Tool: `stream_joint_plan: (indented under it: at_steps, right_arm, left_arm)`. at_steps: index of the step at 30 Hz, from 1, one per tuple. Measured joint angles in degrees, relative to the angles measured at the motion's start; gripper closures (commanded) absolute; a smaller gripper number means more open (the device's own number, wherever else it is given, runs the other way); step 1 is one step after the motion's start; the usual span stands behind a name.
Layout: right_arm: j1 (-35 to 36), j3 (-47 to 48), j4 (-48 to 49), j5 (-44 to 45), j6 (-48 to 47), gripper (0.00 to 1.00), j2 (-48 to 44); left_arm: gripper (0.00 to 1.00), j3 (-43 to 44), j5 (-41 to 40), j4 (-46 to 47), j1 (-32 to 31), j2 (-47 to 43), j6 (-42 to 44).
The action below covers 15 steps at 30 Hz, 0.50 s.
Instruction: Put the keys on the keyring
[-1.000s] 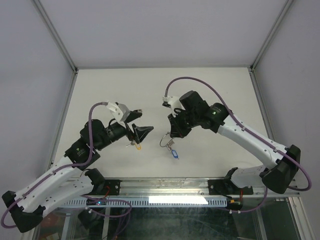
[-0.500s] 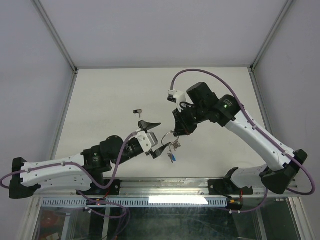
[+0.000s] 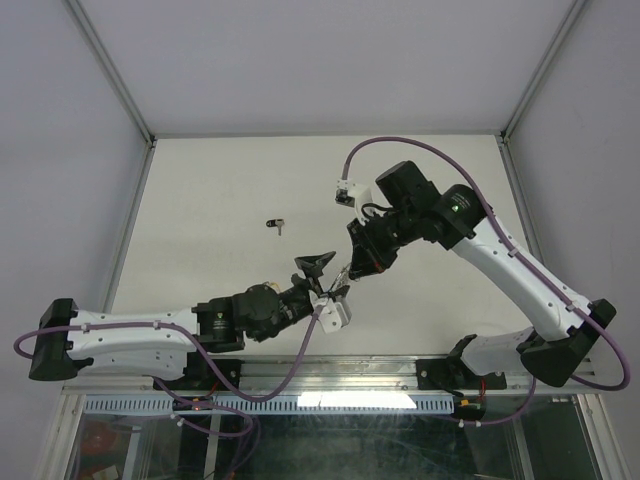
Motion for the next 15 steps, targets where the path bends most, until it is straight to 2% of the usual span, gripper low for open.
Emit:
stream_joint_plan:
  at_steps: [15]
  right_arm:
    - [0.0, 0.2, -1.9, -2.9, 0.0, 1.00, 0.1]
  left_arm:
    - [0.58, -0.2, 1.5, 1.5, -0.1, 2.8, 11.2]
